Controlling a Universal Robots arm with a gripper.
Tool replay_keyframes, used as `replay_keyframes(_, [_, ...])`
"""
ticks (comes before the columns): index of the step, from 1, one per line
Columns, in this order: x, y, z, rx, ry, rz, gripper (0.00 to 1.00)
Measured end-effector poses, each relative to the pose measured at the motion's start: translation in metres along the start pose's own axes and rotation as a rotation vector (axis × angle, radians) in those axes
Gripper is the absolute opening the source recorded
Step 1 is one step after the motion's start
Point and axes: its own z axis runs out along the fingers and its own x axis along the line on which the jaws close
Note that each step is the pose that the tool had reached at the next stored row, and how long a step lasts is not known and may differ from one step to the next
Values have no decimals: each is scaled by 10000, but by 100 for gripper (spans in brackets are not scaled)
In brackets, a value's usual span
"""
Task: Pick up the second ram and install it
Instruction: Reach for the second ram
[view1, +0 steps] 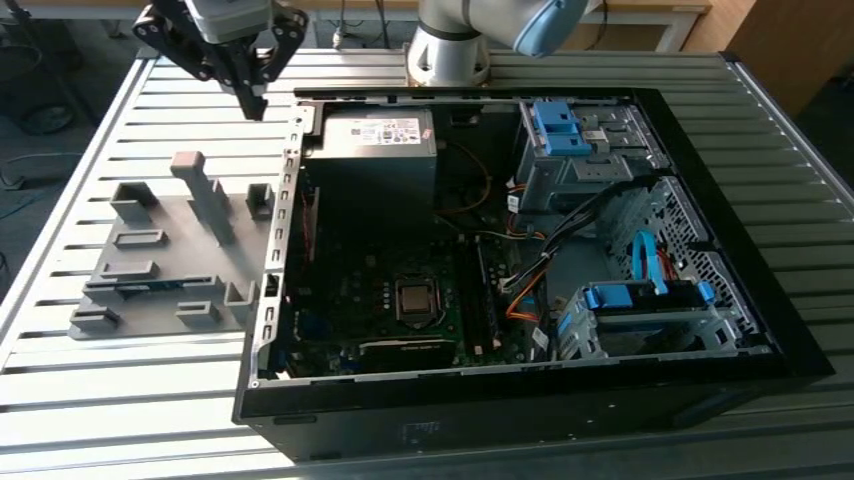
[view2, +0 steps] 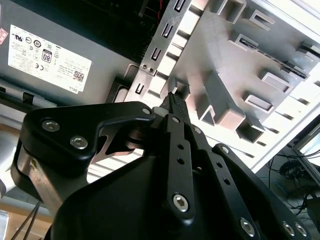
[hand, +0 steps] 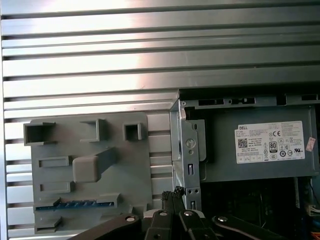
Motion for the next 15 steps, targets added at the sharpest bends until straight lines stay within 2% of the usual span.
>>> replay_keyframes(8, [120,-9,2,0,2,0,11])
replay_keyframes(15, [186,-14,5,0,8,0,11])
